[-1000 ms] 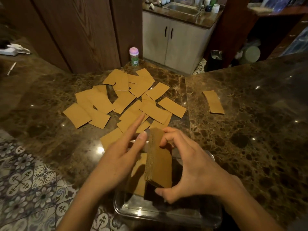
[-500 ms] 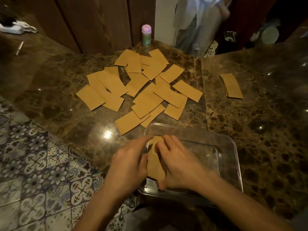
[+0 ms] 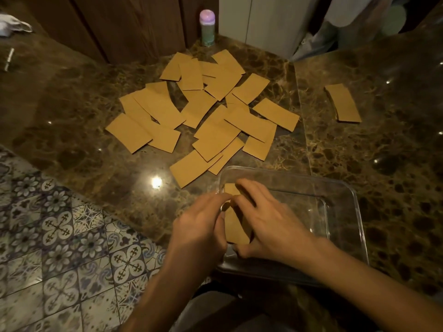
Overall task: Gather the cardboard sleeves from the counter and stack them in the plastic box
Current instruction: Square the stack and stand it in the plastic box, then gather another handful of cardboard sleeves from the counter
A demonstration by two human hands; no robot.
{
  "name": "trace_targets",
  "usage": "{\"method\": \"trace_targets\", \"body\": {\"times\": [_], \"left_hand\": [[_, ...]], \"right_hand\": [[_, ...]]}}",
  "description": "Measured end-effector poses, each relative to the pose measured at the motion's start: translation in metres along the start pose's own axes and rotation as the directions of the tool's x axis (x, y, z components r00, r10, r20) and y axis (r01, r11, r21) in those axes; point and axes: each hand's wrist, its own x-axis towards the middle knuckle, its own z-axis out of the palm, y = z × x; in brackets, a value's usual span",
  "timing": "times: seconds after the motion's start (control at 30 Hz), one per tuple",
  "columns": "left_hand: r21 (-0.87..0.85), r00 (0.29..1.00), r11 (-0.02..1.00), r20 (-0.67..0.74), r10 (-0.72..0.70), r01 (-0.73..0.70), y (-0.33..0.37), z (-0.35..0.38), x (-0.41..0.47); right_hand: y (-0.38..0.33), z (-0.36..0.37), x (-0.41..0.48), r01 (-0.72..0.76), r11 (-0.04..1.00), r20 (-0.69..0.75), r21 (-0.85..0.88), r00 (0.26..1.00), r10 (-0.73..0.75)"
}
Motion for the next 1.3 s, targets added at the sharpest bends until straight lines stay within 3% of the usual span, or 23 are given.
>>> {"method": "trace_targets", "body": {"times": [0.27,0.43,0.67,0.87,0.97,1.07,1.17,1.23,1.3], "left_hand": [[0.031,0.996,0.998,-0.07,0.051,-0.049,-0.004,0.009,-0.003],[-0.006,1.0,1.0,0.017,-0.008,0.008,-0.002,0.006,-0.003],[0.019,0.993,0.994,0.051,-0.108,0.107,0.001,0.007,-0.003],[-0.156,0.973,0.972,0.177,-0.147,0.176,0.004,-0.01,0.009],[-0.182,0.976,0.958,0.06,-0.212,0.219,0.011,-0.025,0.041],[0.015,0.983,0.983,-0.023,-0.183,0.183,0.004,-0.022,0.091],[0.237,0.965,0.948,0.101,-0.243,0.214,-0.023,-0.002,0.14],[0.336,0.928,0.91,0.194,-0.319,0.242,-0.035,0.01,0.163],[0.428,0.902,0.872,0.236,-0.362,0.238,-0.037,0.018,0.174]], "right_hand": [[0.008,0.002,-0.008,-0.025,0.989,0.049,0.144,0.999,0.018],[0.009,0.002,-0.011,0.012,0.993,0.021,0.119,1.0,-0.015],[0.01,-0.005,-0.01,-0.003,0.979,0.091,0.202,0.996,-0.016],[0.005,-0.021,-0.002,-0.019,0.996,0.178,0.092,0.984,0.002],[0.007,-0.048,0.002,-0.032,0.981,0.131,0.189,0.991,0.007],[0.025,-0.077,0.019,-0.089,0.928,-0.067,0.363,0.99,0.121],[0.061,-0.094,0.053,-0.14,0.875,-0.252,0.463,0.926,0.281],[0.091,-0.1,0.082,-0.195,0.884,-0.282,0.425,0.9,0.333],[0.121,-0.102,0.111,-0.328,0.882,-0.177,0.338,0.898,0.402]]}}
